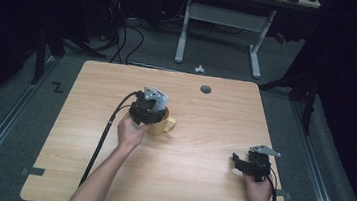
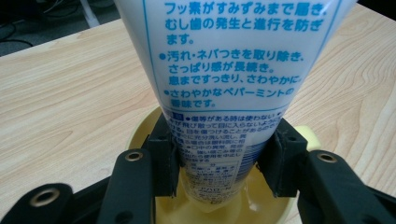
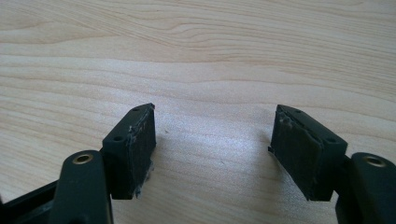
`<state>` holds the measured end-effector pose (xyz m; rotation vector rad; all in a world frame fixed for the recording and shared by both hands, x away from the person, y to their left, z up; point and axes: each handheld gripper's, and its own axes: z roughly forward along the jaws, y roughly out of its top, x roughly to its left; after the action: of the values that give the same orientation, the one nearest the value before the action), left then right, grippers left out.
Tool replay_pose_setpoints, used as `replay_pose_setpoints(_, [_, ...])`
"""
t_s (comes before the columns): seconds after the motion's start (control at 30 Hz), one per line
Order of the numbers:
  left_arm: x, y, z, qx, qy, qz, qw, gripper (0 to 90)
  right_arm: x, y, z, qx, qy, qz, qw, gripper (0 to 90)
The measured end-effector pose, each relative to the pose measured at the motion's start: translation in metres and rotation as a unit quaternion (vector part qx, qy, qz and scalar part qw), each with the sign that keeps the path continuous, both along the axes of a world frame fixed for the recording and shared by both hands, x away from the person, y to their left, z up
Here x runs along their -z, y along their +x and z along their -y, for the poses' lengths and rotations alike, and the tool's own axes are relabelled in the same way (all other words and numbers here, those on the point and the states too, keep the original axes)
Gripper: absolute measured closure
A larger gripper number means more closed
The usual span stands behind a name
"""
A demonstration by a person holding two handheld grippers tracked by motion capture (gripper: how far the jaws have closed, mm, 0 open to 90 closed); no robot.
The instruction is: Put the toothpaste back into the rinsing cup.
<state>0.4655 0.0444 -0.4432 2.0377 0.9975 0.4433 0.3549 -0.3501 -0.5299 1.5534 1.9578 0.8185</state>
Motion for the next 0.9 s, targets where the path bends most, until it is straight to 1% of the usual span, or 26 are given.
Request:
replay_pose_setpoints(0.17, [0.004,0.001,-0.002,-0.005,-0.002,-0.005,1.0000,54.1,0.000,0.000,0.000,0.000,0.000,0.000,1.0000,30.9])
replay_pose_setpoints(0.27, [0.006,0.001,-0.002,-0.006,-0.002,-0.006,1.0000,53.9,0.000,0.000,0.000,0.000,0.000,0.000,1.0000,31.0])
replay_pose_setpoints(0.4, [0.008,0.002,-0.002,-0.006,0.003,-0.007,1.0000,53.8,0.000,0.000,0.000,-0.001,0.000,0.000,1.0000,30.9])
replay_pose_setpoints(0.57, [0.010,0.003,-0.001,-0.006,0.004,-0.008,0.9999,53.7,0.000,0.000,0.000,0.000,0.000,0.000,1.0000,30.9])
replay_pose_setpoints(0.73, [0.013,0.003,0.000,-0.008,0.003,-0.009,0.9999,53.4,0.000,0.000,0.000,0.000,0.000,0.000,1.0000,31.0])
replay_pose_setpoints(0.87, [0.015,0.003,0.001,-0.006,0.010,-0.012,0.9999,53.1,0.000,0.000,0.000,0.000,0.000,0.000,1.0000,31.0])
replay_pose_setpoints(0.9, [0.016,0.003,0.002,-0.006,0.013,-0.009,0.9999,53.0,0.000,0.000,0.000,0.000,0.000,0.000,1.0000,30.9])
